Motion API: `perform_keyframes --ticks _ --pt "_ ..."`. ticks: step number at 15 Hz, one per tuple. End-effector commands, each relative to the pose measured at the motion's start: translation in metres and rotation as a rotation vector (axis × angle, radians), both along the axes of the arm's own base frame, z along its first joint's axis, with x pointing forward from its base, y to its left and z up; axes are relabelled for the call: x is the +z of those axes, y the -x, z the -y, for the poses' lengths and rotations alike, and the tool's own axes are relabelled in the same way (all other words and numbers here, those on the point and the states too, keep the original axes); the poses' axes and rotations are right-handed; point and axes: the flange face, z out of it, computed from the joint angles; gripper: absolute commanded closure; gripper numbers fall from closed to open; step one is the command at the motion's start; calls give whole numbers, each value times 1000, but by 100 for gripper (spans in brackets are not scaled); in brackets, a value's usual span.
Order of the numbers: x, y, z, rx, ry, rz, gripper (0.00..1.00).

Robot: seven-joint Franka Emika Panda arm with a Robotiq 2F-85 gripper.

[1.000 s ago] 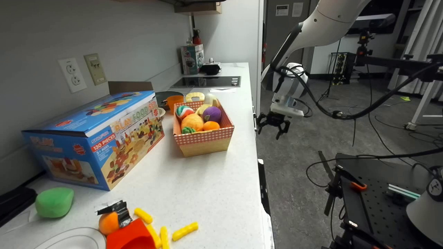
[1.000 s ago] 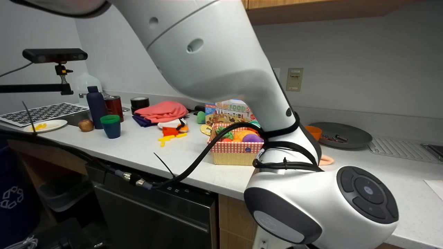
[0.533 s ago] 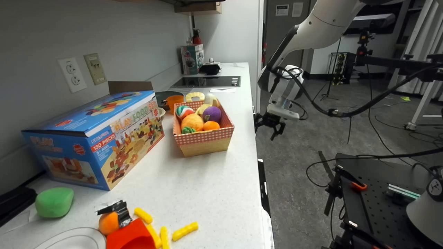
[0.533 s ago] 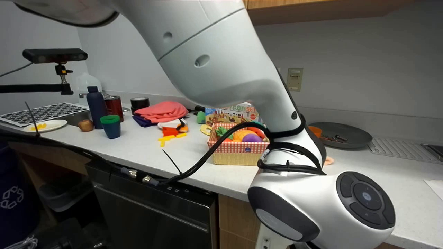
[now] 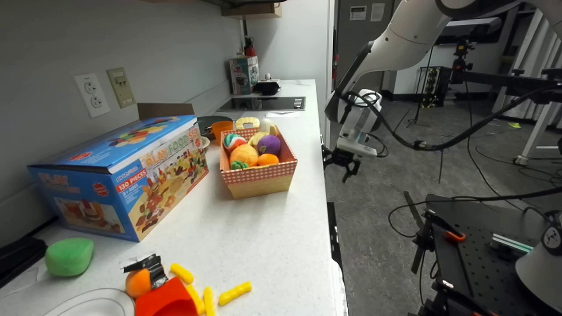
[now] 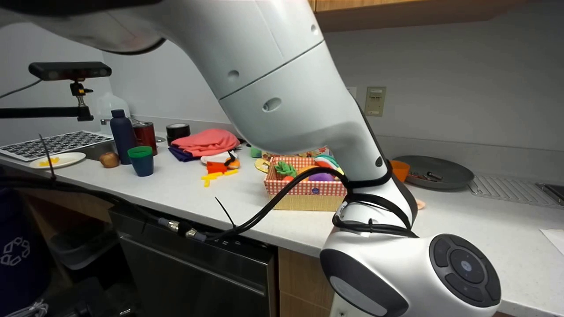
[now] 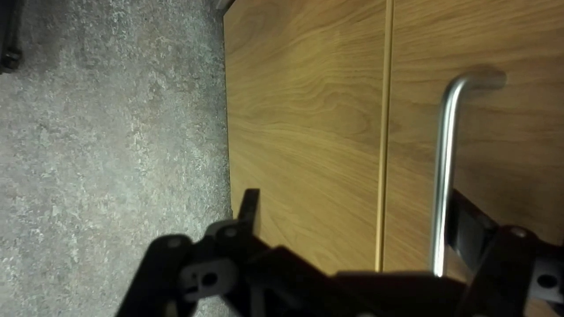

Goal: Open the top right drawer

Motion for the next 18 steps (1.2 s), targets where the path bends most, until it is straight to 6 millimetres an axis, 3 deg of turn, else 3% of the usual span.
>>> perform_keyframes --ticks 1,8,12,18 --pt "-8 9 21 -56 82 -48 0" --pt "-10 22 38 -150 114 -164 0" --pt "-11 43 51 -148 115 -214 0" --pt "6 72 65 -125 110 -230 0"
